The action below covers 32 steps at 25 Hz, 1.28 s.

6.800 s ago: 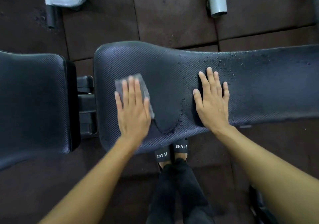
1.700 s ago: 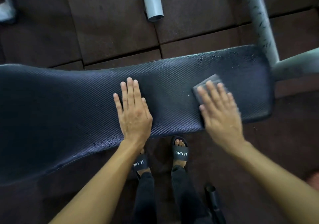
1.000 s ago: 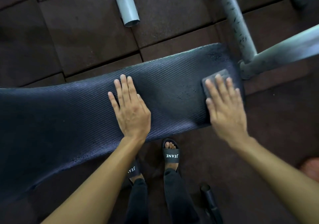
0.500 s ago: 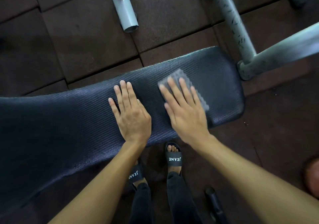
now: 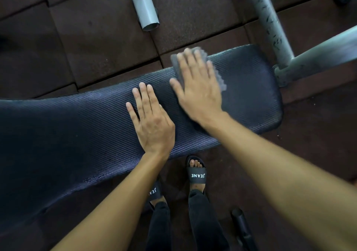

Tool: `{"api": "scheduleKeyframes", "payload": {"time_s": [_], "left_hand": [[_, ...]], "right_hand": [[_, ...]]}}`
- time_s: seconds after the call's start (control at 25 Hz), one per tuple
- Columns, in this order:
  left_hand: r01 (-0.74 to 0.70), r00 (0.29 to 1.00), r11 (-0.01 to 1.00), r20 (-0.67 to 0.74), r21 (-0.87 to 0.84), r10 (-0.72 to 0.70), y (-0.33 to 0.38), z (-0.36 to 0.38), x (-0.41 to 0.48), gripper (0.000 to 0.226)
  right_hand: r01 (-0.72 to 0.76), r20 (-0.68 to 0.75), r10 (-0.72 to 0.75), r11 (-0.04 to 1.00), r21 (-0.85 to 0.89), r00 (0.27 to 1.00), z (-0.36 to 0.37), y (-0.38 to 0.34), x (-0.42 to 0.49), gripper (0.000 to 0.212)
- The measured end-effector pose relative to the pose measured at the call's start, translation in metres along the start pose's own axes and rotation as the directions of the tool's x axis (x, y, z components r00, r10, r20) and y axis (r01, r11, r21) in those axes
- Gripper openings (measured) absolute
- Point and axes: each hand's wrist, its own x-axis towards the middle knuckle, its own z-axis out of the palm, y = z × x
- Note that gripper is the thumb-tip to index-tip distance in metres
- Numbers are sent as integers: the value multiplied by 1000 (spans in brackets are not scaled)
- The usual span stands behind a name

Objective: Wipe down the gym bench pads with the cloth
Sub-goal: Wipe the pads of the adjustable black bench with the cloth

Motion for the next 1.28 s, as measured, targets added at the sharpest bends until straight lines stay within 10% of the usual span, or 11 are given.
{"api": "scheduleKeyframes", "payload": {"time_s": [0.24,0.52,0.64,0.84,0.96,1.08,1.28], "left_hand": [[-13,999,997,49,-77,16,-4,-6,2,54],[-30,988,990,148,-135,50,-9,-21,4,54],[-38,973,982,219,-185,79,-16,-37,8,52],[64,962,947,272,-315,26,-33,-93,3,44],[152,964,925,258,-349,-61,-59,-149,-6,40],[233,960,912,231,-337,-160,-103,-219,-16,37],[401,914,869,183,-289,-361,-210,-350,-46,35]], "right_hand": [[277,44,-273,955,-105,961,-14,56,-119,56],[20,19,-19,999,-29,1000,-9,36,-117,57],[-92,47,81,949,302,996,-23,33,-109,49],[-513,447,261,306,802,856,-88,20,-81,36],[-724,760,68,-259,639,646,-129,-19,-79,45],[-779,754,-202,-225,586,625,-173,-88,-85,56],[-709,690,-425,146,690,585,-238,-252,-100,64]]}}
